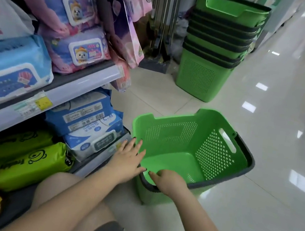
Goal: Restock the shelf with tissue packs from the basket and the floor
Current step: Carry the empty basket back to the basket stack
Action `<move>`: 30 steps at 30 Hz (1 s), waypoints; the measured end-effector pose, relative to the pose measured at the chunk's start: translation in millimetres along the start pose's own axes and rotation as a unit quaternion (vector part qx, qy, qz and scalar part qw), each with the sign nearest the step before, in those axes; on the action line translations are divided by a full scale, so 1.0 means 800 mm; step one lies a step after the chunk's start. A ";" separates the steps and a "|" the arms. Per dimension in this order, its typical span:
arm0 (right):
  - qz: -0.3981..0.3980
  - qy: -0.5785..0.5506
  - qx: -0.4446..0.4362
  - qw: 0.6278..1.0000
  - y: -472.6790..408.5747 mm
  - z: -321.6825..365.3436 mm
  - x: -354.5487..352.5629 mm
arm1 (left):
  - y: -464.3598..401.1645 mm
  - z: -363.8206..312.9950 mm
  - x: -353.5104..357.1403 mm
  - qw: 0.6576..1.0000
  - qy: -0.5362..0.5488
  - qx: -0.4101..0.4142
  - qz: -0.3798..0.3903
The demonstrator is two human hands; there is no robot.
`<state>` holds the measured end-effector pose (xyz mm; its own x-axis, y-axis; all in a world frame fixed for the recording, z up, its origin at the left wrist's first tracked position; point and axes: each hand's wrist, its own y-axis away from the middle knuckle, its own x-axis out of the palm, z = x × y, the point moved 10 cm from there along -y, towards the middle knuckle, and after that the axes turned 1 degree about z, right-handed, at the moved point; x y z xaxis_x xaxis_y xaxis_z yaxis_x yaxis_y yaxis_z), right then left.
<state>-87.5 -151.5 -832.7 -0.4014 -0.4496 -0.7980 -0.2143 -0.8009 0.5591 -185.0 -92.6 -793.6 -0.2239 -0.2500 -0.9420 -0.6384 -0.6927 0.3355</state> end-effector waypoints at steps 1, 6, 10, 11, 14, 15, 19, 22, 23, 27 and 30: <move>0.008 -0.007 -0.026 1.000 0.002 0.014 0.006 | 0.004 -0.017 -0.004 1.000 0.009 0.002 -0.017; 0.021 -0.041 -0.085 0.995 0.013 -0.012 -0.005 | 0.039 -0.094 0.033 0.992 0.120 0.027 -0.019; -0.096 0.059 0.049 0.992 0.011 -0.141 -0.059 | 0.040 -0.091 0.042 0.993 0.097 0.039 -0.054; -0.116 0.082 0.077 0.987 0.011 -0.171 -0.072 | 0.037 -0.087 0.040 0.994 0.092 0.038 -0.054; -0.177 0.089 0.098 0.975 0.012 -0.227 -0.105 | 0.020 -0.077 0.033 0.994 0.075 0.049 -0.060; -0.198 0.083 0.092 0.972 0.012 -0.235 -0.111 | 0.013 -0.071 0.030 0.995 0.065 0.049 -0.061; -0.250 0.077 0.077 0.962 0.005 -0.233 -0.125 | -0.021 -0.039 0.006 0.996 0.035 0.037 -0.077; -0.301 0.070 0.102 0.946 0.001 -0.231 -0.134 | -0.048 -0.024 -0.008 0.997 0.024 0.032 -0.066; -0.318 0.065 0.115 0.939 0.002 -0.232 -0.134 | -0.054 -0.023 -0.010 0.998 0.018 0.033 -0.059; -0.404 0.000 0.089 0.910 0.011 -0.223 -0.137 | -0.068 -0.016 -0.008 0.999 0.014 0.019 -0.035; -0.437 -0.015 0.064 0.897 0.008 -0.223 -0.140 | -0.074 -0.013 -0.005 0.999 0.024 0.015 -0.020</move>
<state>115.0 -176.8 -779.7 -0.0536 0.3391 -0.9392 -0.5577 -0.7903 -0.2536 -138.7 -57.9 -809.7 -0.1621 -0.2560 -0.9530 -0.6685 -0.6819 0.2969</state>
